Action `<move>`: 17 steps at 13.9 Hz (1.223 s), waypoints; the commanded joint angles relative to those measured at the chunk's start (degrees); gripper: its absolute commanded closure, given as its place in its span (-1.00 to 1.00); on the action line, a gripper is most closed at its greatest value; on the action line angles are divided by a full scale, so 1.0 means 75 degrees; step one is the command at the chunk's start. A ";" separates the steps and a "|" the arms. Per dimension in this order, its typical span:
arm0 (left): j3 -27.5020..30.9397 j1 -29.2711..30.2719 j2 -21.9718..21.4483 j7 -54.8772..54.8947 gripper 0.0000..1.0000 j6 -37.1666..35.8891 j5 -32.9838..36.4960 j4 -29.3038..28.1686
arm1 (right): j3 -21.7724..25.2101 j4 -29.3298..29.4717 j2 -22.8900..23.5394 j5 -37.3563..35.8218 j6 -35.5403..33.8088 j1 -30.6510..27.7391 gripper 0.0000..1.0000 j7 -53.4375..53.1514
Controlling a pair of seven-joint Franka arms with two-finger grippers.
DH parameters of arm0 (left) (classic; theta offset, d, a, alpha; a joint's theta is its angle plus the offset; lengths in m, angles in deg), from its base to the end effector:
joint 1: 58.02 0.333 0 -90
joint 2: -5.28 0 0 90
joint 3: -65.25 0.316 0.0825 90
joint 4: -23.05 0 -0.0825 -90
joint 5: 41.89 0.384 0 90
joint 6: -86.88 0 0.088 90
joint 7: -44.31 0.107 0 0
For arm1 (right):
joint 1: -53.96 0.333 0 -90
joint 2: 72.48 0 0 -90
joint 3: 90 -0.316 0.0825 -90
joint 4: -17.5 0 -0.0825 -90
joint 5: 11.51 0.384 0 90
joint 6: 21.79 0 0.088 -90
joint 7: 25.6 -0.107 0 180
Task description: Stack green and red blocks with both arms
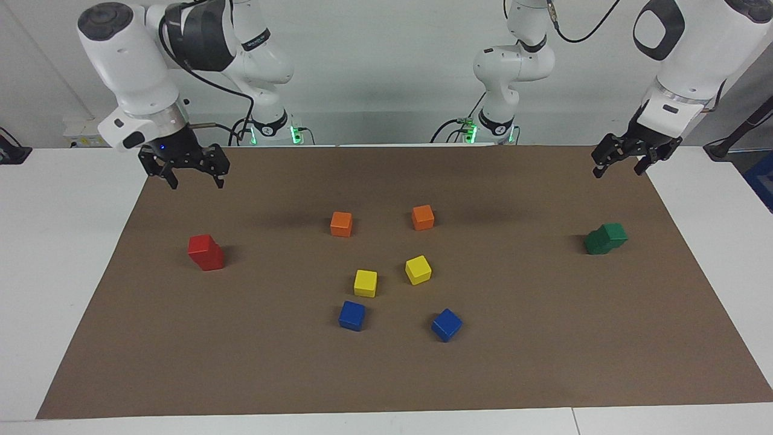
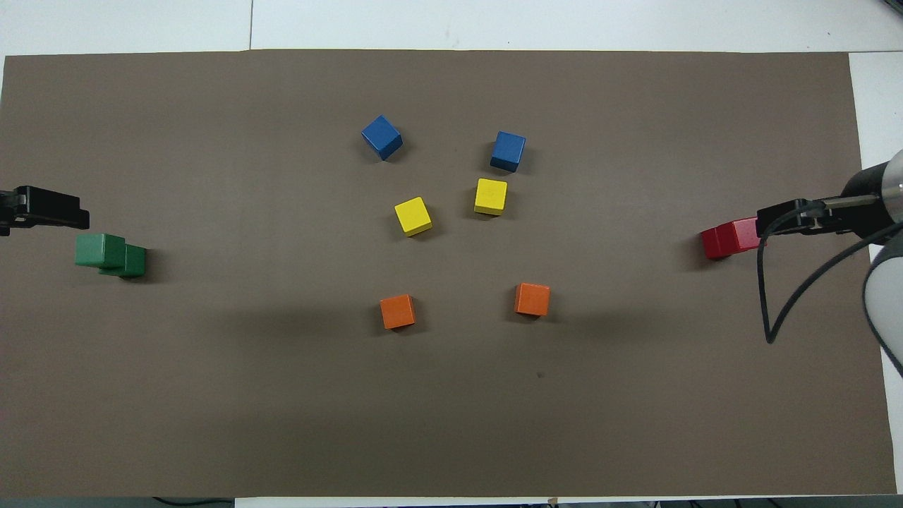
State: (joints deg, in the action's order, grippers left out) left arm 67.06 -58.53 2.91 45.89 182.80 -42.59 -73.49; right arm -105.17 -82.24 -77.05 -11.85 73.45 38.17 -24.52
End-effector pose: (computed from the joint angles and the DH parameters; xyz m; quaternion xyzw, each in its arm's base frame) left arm 0.5495 0.0116 0.6022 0.9999 -0.0019 0.0154 0.0064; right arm 0.5358 -0.0014 0.5937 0.9999 0.0039 -0.0010 0.0134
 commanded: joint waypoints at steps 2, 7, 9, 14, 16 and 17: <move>-0.0031 -0.0061 0.0082 -0.0093 -1.00 0.0007 0.0023 0.0121 | -0.0028 0.0396 0.0234 0.0138 -0.0381 -0.0040 -1.00 0.0008; -0.0031 -0.0061 0.0082 -0.0093 -1.00 0.0007 0.0023 0.0133 | -0.0016 0.0513 0.0269 0.0127 -0.0323 -0.0075 -1.00 -0.0004; -0.0031 -0.0061 0.0082 -0.0093 -1.00 -0.0004 0.0023 0.0144 | 0.0031 0.0630 0.0374 0.0127 -0.0311 0.0006 -1.00 0.0008; -0.0042 -0.0085 0.0082 -0.0093 -1.00 -0.0016 0.0023 0.0145 | 0.1928 0.0947 0.0515 0.0068 -0.0358 0.1962 -1.00 0.0008; -0.0042 -0.0085 0.0082 -0.0093 -1.00 -0.0016 0.0023 0.0145 | 0.1976 0.0958 0.0515 0.0068 -0.0416 0.1976 -1.00 0.0008; -0.0042 -0.0096 0.0082 -0.0093 -1.00 -0.0016 0.0023 0.0145 | 0.1976 0.0959 0.0515 0.0056 -0.0428 0.1976 -1.00 0.0008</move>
State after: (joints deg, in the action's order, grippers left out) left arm 66.55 -58.63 2.91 45.89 182.80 -42.59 -73.49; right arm -90.93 -76.76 -74.08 -11.85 71.70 52.49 -24.50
